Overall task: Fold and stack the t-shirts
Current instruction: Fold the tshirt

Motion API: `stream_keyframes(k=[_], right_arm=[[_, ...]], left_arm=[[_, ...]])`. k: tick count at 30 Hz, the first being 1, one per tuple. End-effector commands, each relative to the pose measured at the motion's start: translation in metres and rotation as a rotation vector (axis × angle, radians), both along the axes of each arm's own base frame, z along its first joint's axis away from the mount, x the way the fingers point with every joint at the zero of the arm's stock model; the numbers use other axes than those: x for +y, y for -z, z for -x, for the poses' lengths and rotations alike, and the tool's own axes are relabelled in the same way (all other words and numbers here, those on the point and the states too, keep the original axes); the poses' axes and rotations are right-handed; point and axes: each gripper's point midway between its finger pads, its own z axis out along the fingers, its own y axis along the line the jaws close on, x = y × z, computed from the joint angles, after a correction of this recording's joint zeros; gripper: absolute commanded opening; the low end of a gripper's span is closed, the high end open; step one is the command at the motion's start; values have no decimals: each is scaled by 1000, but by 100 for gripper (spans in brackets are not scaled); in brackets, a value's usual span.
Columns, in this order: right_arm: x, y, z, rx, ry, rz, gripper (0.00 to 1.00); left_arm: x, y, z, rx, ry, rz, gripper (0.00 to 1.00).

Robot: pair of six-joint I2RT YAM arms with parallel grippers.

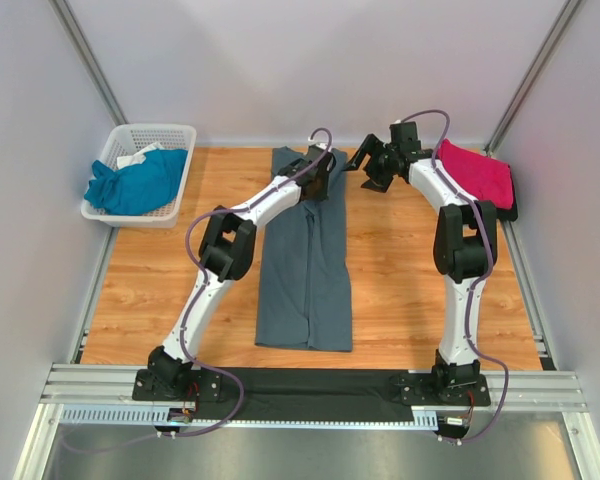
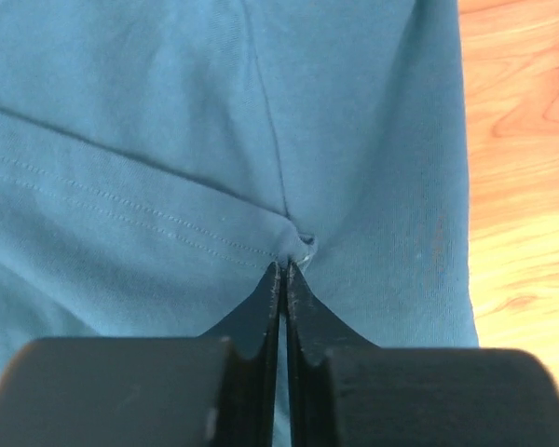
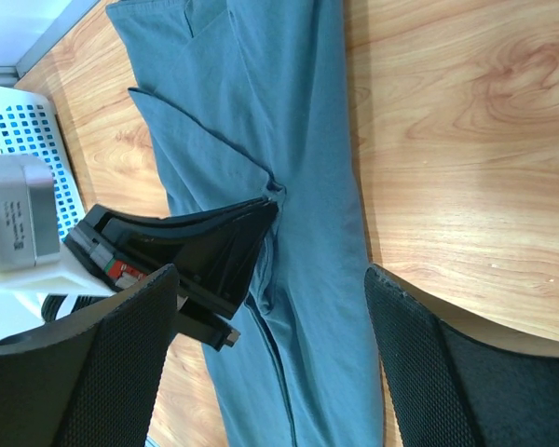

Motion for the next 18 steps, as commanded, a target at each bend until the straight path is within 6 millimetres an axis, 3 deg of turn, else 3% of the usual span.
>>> stream_keyframes(k=[1,10,11,12,18], right_arm=[[1,-14,-9,-39,1,-20,82],[2,-8,-8,-25,-4,-26,82],[3,-7,-8,-23,-5,-27,82],[3,-7,-8,-24,-6,-28,82],[3,2,-5,-9,-15,-23,81]], left_arm=[[5,-51,-9,-106,-30,43,3],[17,-66,-1,-116,-110,72,0],[18,-78,-2,-143,-125,87,0],[22,-71,2,-128,-148,87,0],[38,-79,8,-144,-239,91,0]])
